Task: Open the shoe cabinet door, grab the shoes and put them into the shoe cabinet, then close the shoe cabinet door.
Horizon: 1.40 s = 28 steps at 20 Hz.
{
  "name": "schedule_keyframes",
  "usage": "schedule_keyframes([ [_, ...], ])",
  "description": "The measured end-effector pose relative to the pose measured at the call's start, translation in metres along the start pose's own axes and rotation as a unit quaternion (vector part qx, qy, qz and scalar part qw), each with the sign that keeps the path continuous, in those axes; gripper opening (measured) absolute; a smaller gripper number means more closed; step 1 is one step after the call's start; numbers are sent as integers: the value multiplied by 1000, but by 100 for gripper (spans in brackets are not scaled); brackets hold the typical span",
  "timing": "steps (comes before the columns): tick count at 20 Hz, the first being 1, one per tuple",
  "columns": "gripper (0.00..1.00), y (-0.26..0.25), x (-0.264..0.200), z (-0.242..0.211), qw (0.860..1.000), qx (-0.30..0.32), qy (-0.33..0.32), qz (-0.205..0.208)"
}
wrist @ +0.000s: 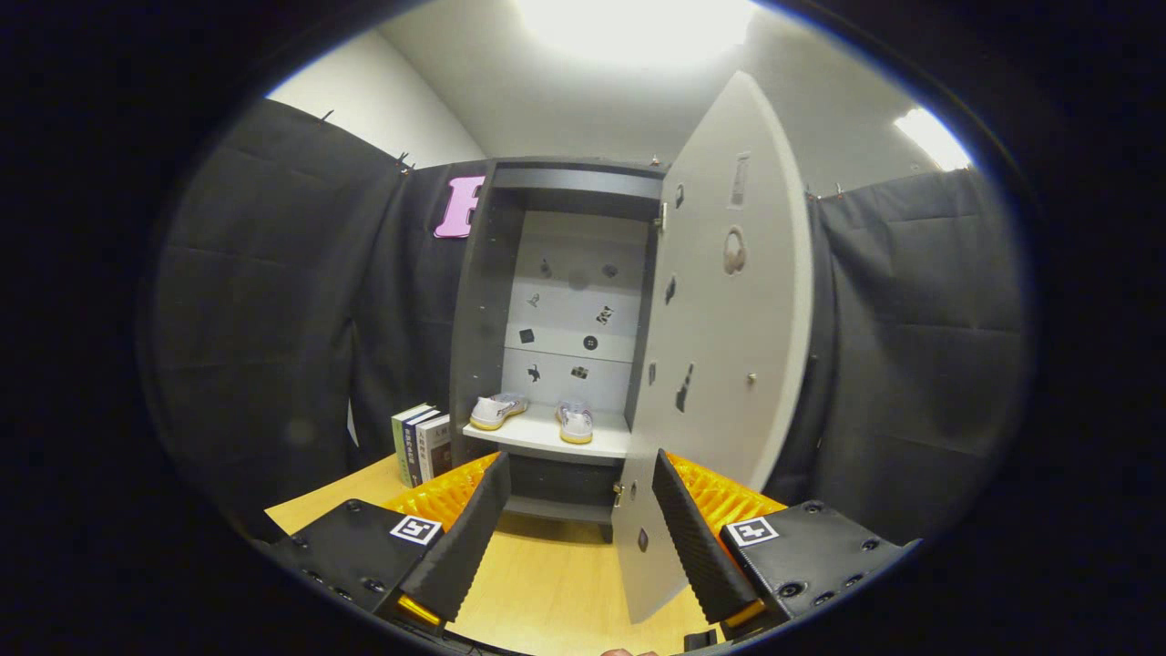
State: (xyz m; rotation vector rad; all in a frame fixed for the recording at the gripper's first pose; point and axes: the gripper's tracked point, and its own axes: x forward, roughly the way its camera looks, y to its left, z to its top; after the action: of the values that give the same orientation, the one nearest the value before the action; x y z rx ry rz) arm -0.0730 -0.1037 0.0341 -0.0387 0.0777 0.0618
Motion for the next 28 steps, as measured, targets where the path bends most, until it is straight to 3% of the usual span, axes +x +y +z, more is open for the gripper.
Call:
schedule_keyframes([
  [7,97,-94,-37,5,995,22,4,-94],
  [13,97,-160,-23,0,990,39,13,-133],
  [20,95,-211,44,-2,991,41,12,-128],
  [28,91,-193,81,-24,995,35,37,-86],
])
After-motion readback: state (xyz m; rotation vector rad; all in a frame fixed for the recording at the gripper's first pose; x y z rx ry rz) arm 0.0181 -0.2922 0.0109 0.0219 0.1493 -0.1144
